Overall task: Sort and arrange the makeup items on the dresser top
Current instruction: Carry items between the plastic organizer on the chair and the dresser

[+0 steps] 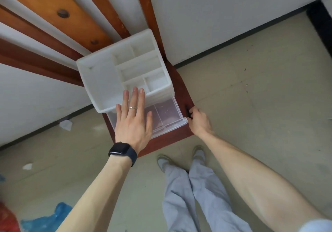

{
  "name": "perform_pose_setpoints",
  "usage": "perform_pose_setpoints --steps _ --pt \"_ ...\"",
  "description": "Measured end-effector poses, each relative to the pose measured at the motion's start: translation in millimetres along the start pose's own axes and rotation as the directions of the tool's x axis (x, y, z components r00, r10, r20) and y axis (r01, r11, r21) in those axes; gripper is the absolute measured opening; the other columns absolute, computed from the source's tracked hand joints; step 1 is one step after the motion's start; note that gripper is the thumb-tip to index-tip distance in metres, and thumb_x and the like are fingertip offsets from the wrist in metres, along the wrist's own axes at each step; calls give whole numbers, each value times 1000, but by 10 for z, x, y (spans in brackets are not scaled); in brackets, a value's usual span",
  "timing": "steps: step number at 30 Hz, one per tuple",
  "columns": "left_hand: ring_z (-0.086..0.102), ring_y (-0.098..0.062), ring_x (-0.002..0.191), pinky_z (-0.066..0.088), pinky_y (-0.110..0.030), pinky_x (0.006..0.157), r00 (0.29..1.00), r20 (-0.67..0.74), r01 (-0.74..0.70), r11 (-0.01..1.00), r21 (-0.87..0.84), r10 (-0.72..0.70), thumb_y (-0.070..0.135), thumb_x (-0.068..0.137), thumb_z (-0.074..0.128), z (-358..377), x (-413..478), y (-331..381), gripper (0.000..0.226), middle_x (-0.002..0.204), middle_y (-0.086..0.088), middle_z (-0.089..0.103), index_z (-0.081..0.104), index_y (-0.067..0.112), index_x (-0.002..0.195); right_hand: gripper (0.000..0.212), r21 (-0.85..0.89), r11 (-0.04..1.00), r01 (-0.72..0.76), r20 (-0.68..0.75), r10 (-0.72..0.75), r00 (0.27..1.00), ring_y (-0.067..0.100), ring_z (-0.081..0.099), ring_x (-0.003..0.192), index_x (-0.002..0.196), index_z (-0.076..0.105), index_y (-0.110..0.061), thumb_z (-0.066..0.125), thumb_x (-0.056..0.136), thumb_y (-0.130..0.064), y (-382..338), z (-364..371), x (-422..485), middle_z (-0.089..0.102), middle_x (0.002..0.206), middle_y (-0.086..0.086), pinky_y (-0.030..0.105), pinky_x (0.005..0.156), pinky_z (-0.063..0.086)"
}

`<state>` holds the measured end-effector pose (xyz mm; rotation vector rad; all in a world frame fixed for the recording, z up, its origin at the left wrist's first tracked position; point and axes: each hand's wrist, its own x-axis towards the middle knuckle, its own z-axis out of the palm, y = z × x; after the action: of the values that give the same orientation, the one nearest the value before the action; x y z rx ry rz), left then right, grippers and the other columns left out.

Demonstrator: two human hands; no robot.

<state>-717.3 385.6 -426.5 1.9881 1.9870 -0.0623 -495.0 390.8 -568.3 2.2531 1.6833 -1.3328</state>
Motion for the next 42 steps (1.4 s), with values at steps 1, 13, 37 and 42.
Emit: perform_pose_setpoints --steps 1,13,37,42 --pt "-16 -19 151 0 -48 121 1000 -2 2 1000 3 -2 43 102 23 2 0 1 65 166 2 -1 -1 25 159 32 -7 1000 2 4 -2 1000 35 62 108 127 56 -13 62 96 -22 17 7 -3 62 123 11 38 87 52" --pt "-6 -22 152 9 -51 123 998 41 -46 999 -27 47 38 101 31 -184 -10 -69 65 166 -2 5 7 23 159 24 267 957 -111 -47 128 991 22 66 96 117 61 -15 61 94 -17 34 -201 -436 70 106 1 27 85 46" --pt "6 -27 153 3 -51 122 994 80 -77 997 7 77 35 104 32 -253 20 -510 62 166 -2 10 0 40 157 46 913 -129 -387 406 196 893 34 63 121 149 37 -7 46 108 -26 -1427 -193 -1542 57 140 20 43 107 47" --pt "8 -28 153 3 -50 121 992 75 -104 995 11 102 37 104 27 -251 39 -545 60 166 -2 11 -2 40 157 46 910 -128 -394 410 144 901 33 60 125 149 37 0 49 107 -12 -1521 -275 -1452 57 139 21 43 110 44"
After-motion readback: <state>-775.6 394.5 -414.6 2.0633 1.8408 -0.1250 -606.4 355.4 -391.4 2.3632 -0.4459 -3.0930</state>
